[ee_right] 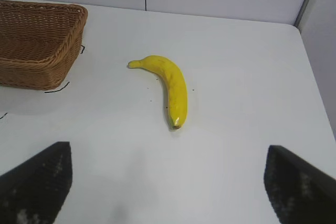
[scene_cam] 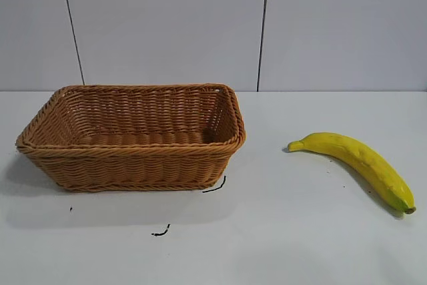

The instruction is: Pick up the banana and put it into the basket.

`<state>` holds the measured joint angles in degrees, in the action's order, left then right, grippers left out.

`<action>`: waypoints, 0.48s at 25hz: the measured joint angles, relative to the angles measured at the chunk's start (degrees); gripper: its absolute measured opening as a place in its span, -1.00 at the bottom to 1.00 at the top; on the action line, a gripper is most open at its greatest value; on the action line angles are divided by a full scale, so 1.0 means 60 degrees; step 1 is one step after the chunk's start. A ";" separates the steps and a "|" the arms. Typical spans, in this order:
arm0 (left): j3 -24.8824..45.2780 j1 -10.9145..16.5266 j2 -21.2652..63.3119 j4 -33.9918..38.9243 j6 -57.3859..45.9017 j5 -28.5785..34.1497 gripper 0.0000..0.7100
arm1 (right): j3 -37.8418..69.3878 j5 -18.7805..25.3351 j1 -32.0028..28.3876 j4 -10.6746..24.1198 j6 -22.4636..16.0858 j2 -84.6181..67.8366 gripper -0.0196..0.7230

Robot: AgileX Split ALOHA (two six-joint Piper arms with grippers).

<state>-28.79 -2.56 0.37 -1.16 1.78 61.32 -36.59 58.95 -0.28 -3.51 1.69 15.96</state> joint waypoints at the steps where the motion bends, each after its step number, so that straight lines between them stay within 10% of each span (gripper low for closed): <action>1: 0.0000 0.0000 0.0000 0.0000 0.0000 0.0000 0.79 | -0.0313 0.0000 0.0000 0.0000 -0.0019 0.0530 0.88; 12: 0.0000 0.0000 0.0000 0.0000 0.0000 0.0000 0.79 | -0.3886 0.0467 0.0000 -0.0211 0.0365 0.7252 0.88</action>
<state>-28.79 -2.56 0.37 -1.16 1.78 61.32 -59.91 61.75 -0.28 -4.77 3.88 59.47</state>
